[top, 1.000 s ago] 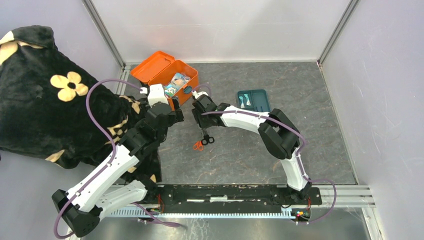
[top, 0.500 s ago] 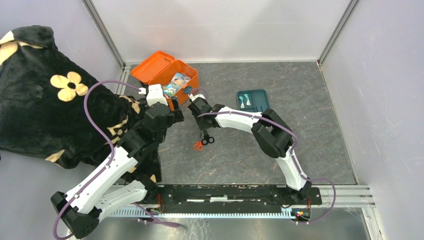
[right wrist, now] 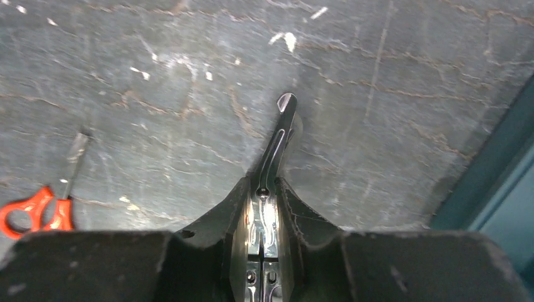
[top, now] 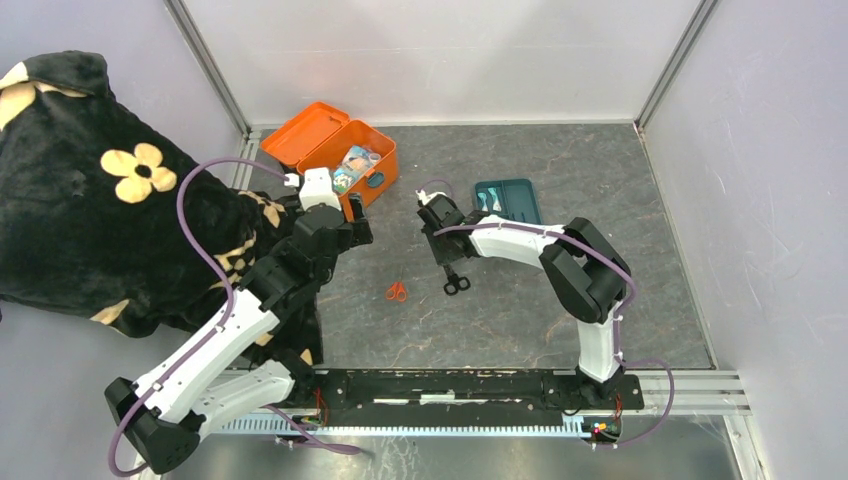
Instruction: Organize the medicine kit
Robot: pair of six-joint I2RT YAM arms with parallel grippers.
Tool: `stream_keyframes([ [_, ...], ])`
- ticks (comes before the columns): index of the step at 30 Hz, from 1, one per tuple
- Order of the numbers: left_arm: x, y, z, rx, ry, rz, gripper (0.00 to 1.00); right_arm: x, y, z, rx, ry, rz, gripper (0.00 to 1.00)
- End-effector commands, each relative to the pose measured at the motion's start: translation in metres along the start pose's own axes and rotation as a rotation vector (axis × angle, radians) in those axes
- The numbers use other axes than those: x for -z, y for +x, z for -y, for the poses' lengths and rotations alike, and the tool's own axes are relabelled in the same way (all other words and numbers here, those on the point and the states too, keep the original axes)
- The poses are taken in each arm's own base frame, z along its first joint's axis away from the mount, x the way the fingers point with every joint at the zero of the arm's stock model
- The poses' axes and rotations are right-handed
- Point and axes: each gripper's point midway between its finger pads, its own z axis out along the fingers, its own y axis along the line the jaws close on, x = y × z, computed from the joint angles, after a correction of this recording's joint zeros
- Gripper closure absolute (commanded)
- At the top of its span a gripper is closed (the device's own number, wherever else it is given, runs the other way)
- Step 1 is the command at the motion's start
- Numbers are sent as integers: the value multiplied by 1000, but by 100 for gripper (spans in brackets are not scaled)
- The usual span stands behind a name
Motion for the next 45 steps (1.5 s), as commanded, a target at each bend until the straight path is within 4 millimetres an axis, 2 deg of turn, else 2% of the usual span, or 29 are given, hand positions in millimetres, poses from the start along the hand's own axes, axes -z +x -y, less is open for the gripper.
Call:
stream_keyframes([
  [1,-5,-2,14,38,45,-2,7,15,18,20,75,30,-67,69],
  [7,-9,5,24,71,77,-30,7,17,26,18,117,-3,-118,56],
  [14,-11,6,24,69,72,-33,7,18,45,21,160,-33,-193,55],
  [17,-13,9,25,64,68,-42,7,12,51,21,155,-55,-210,58],
  [22,-14,9,25,60,66,-44,7,1,50,29,113,-55,-203,68],
  [28,-14,9,24,55,57,-43,7,-2,50,34,110,-34,-197,81],
  [31,-16,12,24,54,55,-48,7,0,41,30,91,-50,-148,86],
  [39,-21,20,27,46,54,-69,7,21,-2,29,42,-58,-20,89],
  [45,-26,40,32,88,73,-105,6,36,-18,31,10,-79,25,89],
])
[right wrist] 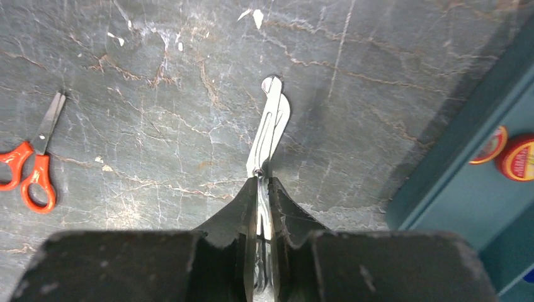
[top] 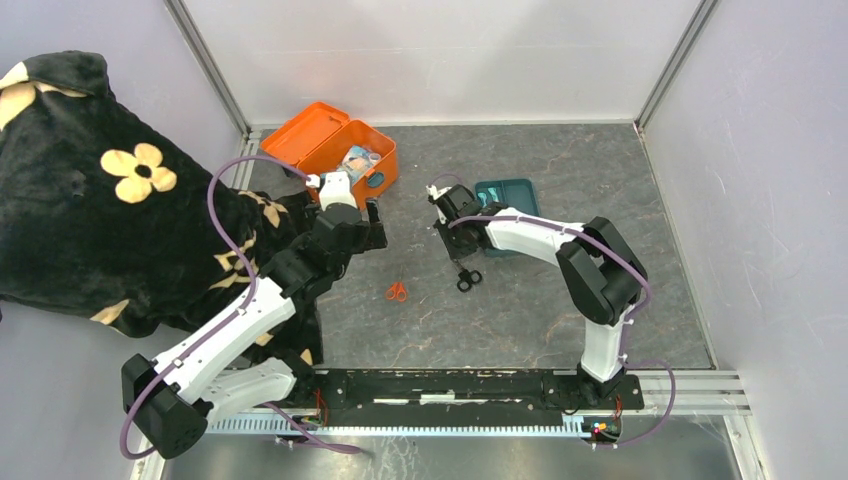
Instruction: Organize the medicine kit
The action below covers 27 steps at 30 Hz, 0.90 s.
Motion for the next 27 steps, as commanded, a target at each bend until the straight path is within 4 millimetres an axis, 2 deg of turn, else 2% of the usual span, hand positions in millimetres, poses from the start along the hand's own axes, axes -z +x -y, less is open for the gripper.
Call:
stream_keyframes([
  [1,-8,8,10,105,32,-5,6,26,-26,3,-39,-11,91,89],
  [8,-16,26,20,121,66,-58,6,35,-34,8,-37,-21,106,88],
  [10,-17,26,21,120,66,-59,6,33,-33,5,-9,-41,96,83],
  [14,-18,26,19,113,57,-58,6,23,-25,4,29,-50,59,65],
  [17,-18,26,19,114,54,-54,6,15,-23,3,33,-51,45,57],
  [22,-18,27,18,112,51,-56,6,5,-23,-1,40,-40,26,50],
  [27,-17,27,16,106,48,-54,6,-3,-19,1,61,21,-1,49],
])
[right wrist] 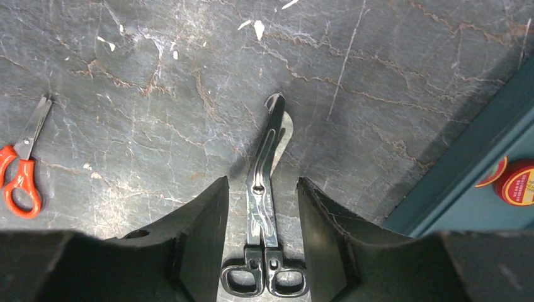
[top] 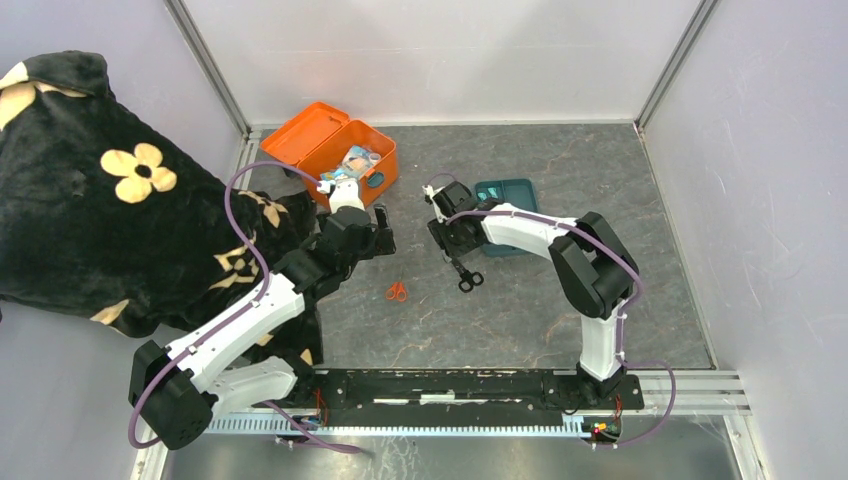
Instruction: Organize the medicine kit
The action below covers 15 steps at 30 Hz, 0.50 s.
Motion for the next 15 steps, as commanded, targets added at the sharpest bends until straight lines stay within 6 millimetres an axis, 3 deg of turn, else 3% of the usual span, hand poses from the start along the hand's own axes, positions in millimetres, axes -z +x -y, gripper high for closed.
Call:
stream_keyframes([
  [1,0,-10,3,54,6,40,6,-1,-12,-1,30,55,8,49],
  [7,0,-10,2,51,3,43,6,-8,1,-1,58,98,-50,55],
  [15,0,-9,1,48,1,43,6,-10,9,0,56,109,-66,81],
])
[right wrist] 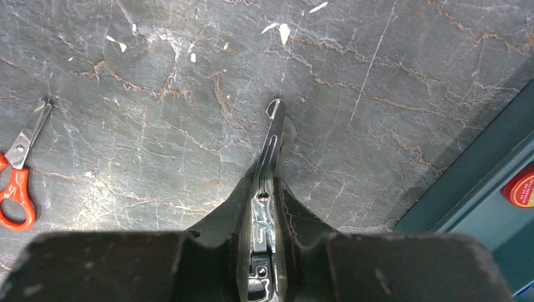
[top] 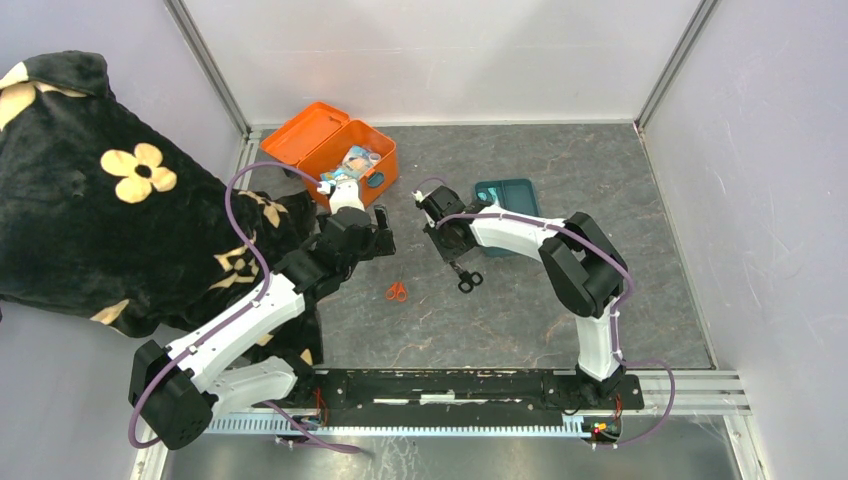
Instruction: Organize the medicine kit
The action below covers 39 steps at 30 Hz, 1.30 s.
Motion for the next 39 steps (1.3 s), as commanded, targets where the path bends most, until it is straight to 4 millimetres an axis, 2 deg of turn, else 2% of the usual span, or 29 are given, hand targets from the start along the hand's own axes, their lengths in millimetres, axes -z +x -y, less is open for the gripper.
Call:
stream_keyframes([
  [1,1,-12,2,51,4,48,6,-2,6,8,-3,45,-27,83],
  [10,2,-12,0,49,-1,50,6,36,-26,12,-73,2,93,90],
  [19,2,-12,1,49,3,48,6,59,-37,32,-132,-2,159,92],
  [24,3,-13,1,50,5,50,6,67,-43,68,-171,50,175,92],
  [30,5,-15,-1,43,-4,54,6,70,-51,130,-232,122,171,93],
  [35,7,-17,-1,39,-4,55,6,64,-52,172,-297,162,173,92],
  [39,8,-19,2,23,9,52,6,56,-64,199,-351,172,198,93],
])
